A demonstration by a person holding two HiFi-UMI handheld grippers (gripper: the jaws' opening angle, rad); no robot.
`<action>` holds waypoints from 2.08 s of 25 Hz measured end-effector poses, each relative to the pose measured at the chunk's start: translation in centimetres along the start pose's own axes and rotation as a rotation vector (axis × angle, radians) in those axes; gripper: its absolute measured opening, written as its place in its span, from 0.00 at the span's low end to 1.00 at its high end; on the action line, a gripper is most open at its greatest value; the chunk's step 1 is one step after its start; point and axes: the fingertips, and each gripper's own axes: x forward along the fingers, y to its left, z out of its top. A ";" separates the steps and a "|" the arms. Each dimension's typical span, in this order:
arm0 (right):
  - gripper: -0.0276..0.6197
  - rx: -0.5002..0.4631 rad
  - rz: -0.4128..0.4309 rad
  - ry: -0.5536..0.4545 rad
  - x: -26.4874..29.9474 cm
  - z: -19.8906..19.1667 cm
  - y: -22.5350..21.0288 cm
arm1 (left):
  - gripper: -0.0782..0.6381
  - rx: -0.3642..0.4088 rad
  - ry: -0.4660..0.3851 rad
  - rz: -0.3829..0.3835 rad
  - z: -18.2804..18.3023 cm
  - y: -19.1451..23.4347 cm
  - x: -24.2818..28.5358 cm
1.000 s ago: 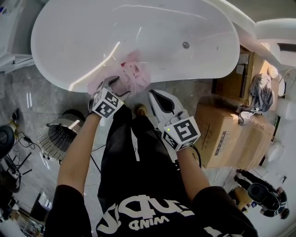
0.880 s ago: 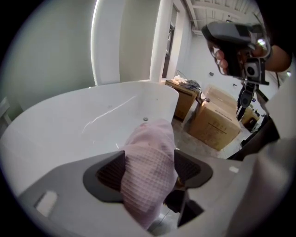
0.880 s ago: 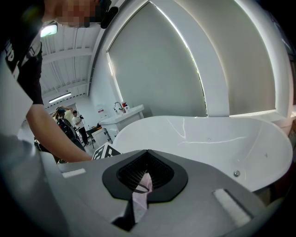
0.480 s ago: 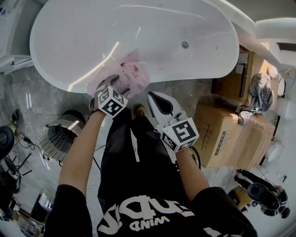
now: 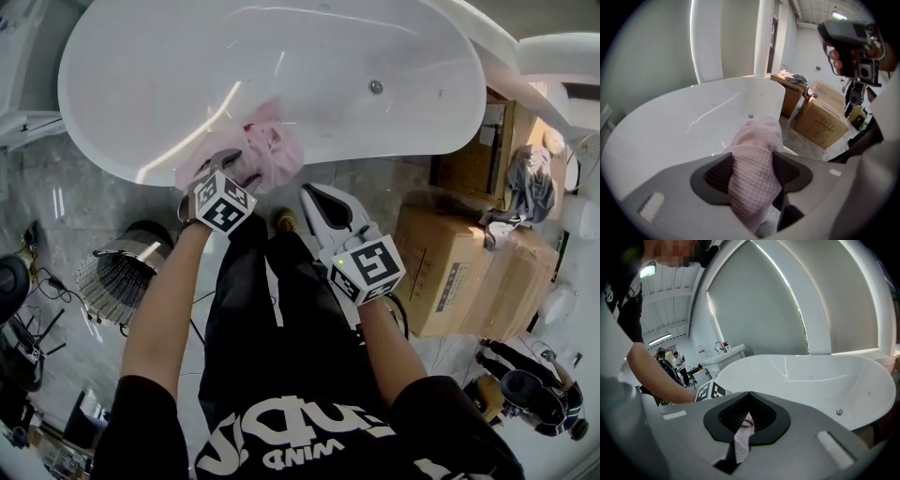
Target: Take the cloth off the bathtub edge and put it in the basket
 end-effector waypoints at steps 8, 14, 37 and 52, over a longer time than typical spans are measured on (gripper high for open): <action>0.05 -0.004 -0.003 0.009 -0.2 -0.4 -0.7 | 0.27 -0.129 -0.048 -0.006 0.5 0.5 -1.2; 0.05 -0.008 0.004 0.020 -0.2 -0.7 -0.7 | 0.20 -0.221 -0.061 -0.004 0.6 0.7 -1.6; 0.05 -0.121 0.053 -0.091 -4.7 10.3 1.0 | 0.18 -0.284 -0.316 0.112 10.7 -0.9 -20.8; 0.05 -0.206 0.155 -0.124 -9.0 13.7 4.3 | 0.18 -0.333 -0.451 0.260 14.5 -4.5 -29.5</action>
